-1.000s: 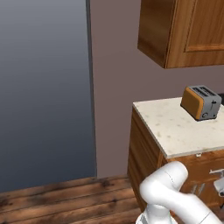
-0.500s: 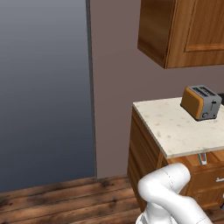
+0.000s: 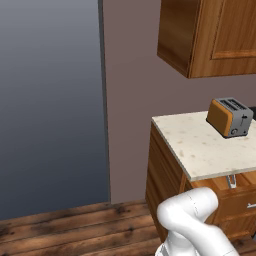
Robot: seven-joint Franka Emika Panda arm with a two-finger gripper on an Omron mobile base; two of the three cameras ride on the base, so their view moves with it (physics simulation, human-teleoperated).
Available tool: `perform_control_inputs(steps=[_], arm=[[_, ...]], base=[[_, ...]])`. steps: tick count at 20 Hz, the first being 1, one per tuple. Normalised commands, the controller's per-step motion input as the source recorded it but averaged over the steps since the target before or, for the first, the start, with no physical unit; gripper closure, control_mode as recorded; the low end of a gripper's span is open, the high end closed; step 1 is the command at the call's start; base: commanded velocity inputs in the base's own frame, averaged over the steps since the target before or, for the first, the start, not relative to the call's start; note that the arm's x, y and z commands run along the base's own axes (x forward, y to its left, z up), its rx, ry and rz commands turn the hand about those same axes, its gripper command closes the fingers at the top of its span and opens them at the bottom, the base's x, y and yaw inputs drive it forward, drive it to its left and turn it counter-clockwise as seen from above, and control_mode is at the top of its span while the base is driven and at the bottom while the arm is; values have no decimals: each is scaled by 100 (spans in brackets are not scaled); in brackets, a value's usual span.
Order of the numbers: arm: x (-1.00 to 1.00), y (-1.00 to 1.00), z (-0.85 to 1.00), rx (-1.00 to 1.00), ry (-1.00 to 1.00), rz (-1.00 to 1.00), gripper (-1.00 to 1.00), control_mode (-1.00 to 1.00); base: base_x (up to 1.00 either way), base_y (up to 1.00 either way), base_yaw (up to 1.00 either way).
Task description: Take the tongs from the drawer on the right and place them on the dining counter next to the tray containing the kebab skewer.
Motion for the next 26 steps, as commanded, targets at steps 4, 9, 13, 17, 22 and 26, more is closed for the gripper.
perform_control_inputs(steps=[4, 9, 13, 17, 22, 26], arm=[[-21, 0, 0, 0, 5, 4, -100, -100], [-27, 0, 4, -3, 17, 11, -100, -100], [-37, 0, 26, -3, 17, 13, -100, -100], [-14, 0, 38, -4, 18, 14, -100, -100], [-5, 0, 42, -8, 20, 13, -100, -100], [-3, 0, 29, -6, 17, 11, -100, -100]], base=[[0, 0, 0], [0, 0, 0], [0, 0, 0], [0, 0, 0], [0, 0, 0], [0, 0, 0]])
